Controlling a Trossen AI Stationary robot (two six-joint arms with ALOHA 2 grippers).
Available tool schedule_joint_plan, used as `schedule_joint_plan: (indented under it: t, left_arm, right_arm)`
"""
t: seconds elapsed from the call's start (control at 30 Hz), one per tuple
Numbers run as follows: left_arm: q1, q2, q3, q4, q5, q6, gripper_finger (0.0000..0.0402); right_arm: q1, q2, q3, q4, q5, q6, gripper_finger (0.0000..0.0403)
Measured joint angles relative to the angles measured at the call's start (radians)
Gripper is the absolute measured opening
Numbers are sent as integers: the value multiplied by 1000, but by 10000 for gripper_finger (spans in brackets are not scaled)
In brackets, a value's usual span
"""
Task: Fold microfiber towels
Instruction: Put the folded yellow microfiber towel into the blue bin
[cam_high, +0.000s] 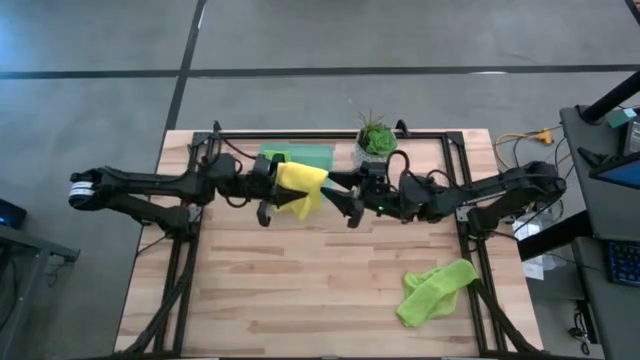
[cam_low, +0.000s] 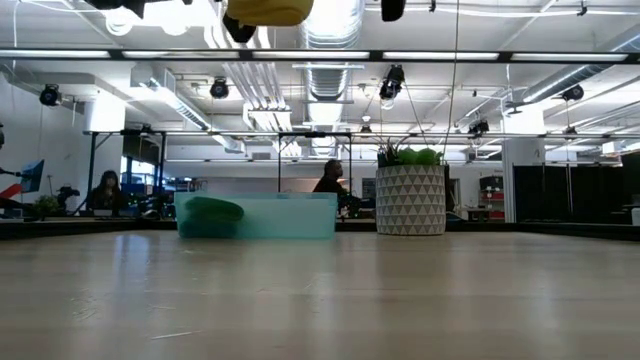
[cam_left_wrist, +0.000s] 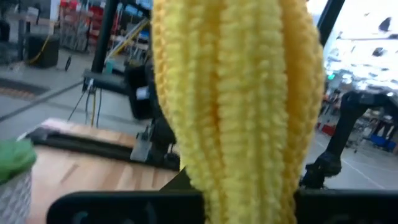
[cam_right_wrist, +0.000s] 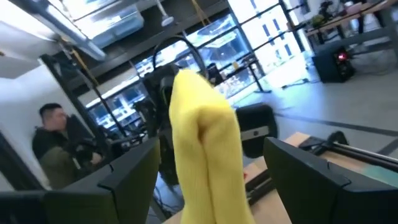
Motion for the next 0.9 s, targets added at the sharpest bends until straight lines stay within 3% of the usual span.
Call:
schedule_joint_plan:
  t: [0.47,0.7,0.9]
  left_arm:
    - [-1,2,1,119,89,-3,0]
    - [-1,5,1,129,110,-3,0]
    - [-1,24,2,126,100,-3,0]
  right_arm:
    - [-20,48,76,-5,-24,-106,281]
    - [-49,70,132,-14,-164,-105,281]
    - [-61,101,197,-96,-207,-94,253]
